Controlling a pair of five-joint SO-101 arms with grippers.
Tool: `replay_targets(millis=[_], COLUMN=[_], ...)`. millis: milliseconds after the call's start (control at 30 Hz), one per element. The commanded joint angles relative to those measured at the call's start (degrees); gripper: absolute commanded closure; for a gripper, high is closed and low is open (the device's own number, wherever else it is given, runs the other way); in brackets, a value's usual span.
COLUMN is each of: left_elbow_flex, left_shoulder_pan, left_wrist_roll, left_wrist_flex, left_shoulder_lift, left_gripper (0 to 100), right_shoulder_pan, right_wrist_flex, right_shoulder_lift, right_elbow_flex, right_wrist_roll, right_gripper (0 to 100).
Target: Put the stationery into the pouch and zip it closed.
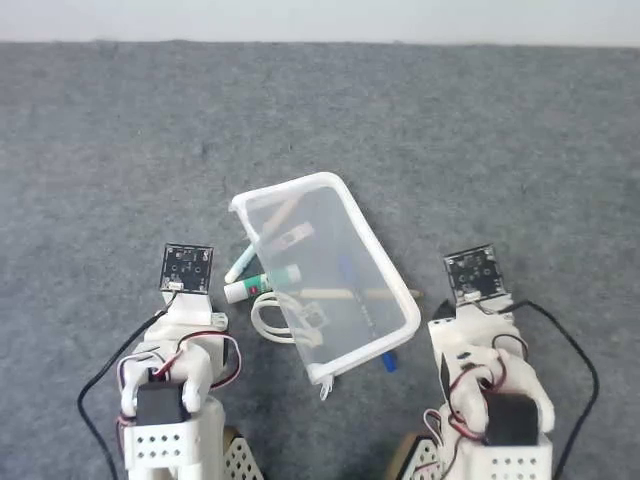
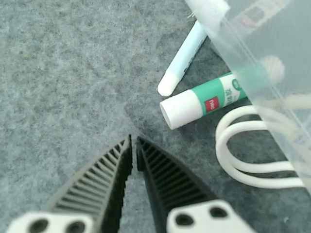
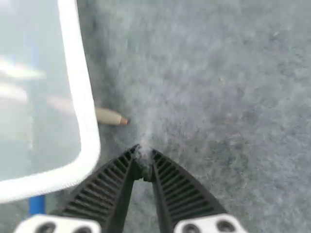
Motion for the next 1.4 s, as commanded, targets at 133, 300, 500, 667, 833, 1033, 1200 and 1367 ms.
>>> replay_targets(millis=[133,300,500,667,833,1033,1200,1367], left_elbow_flex=[-1.19,-1.19,-1.19,-1.19,-1.19,-1.19,-1.19,-1.19], left_shoulder_pan=[-0.18,-0.18,-0.18,-0.18,-0.18,-0.18,-0.18,-0.18], left_wrist_roll=[0.44,0.44,0.44,0.44,0.44,0.44,0.44,0.44], left_wrist_flex=[0.26,0.26,0.26,0.26,0.26,0.26,0.26,0.26], left_shoulder_lift=[-1.41,-1.41,-1.32,-1.32,-1.32,-1.32,-1.32,-1.32], left_gripper=[99,99,99,99,99,99,99,99], right_shoulder_pan=[-5.67,-8.4,-16.57,-25.54,-33.27,-37.67,-37.67,-36.44], right_wrist_flex=[9.1,8.48,9.1,7.16,5.41,3.56,-6.02,-17.01], right_shoulder_lift=[1.27,12.26,30.64,43.3,51.65,58.15,63.34,66.95], right_elbow_flex=[-15.74,-18.99,-23.12,-23.3,-23.38,-25.14,-25.23,-25.49], right_wrist_roll=[-5.45,-7.12,-10.02,-12.66,-15.38,-15.82,-15.82,-19.6], right_gripper=[99.2,99.2,99.2,99.2,99.2,99.2,99.2,99.2])
